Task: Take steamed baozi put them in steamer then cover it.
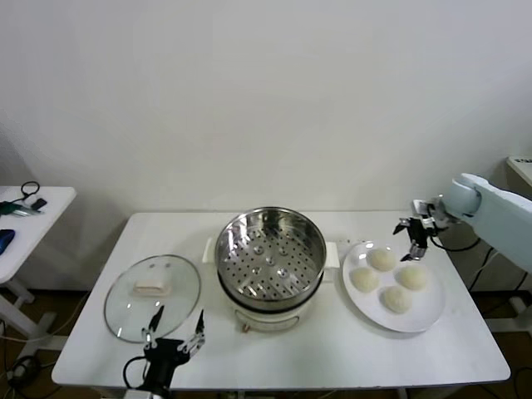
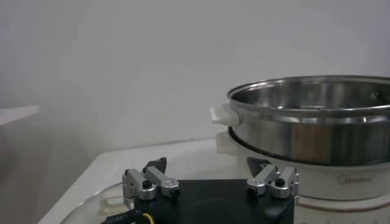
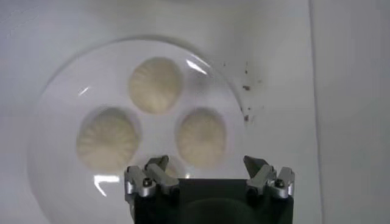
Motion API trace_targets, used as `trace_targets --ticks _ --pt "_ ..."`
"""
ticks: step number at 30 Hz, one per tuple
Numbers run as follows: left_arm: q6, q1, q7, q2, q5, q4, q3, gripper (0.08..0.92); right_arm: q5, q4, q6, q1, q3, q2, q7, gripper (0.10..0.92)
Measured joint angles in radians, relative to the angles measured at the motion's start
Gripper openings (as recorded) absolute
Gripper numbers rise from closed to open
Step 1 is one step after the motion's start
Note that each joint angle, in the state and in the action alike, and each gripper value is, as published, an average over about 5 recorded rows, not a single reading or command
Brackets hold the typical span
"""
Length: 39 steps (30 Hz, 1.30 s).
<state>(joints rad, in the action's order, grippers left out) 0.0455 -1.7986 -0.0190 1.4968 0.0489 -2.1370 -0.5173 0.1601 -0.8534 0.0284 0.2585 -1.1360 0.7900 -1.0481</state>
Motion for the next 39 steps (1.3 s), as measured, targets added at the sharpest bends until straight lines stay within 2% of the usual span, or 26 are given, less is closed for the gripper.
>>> trace_targets --ticks 18,22,30,39 --pt "-0.004 0.004 -0.003 0.004 -0.006 0.011 -0.006 0.823 -0.098 0.227 -0.050 -0.097 0.065 0.171 0.011 0.822" --pt "-0.005 0.008 -0.003 0.003 -0.008 0.015 -0.006 0.823 -0.111 0.254 -0.056 -0.108 0.076 0.191 0.012 0.797" --pt "-0.006 0.007 -0.005 0.001 -0.011 0.016 -0.011 0.823 -0.126 0.271 -0.072 -0.109 0.081 0.204 -0.002 0.679" --pt "-0.003 0.011 -0.007 0.001 -0.012 0.012 -0.010 0.823 -0.093 0.191 -0.100 -0.027 0.009 0.181 -0.025 0.664"
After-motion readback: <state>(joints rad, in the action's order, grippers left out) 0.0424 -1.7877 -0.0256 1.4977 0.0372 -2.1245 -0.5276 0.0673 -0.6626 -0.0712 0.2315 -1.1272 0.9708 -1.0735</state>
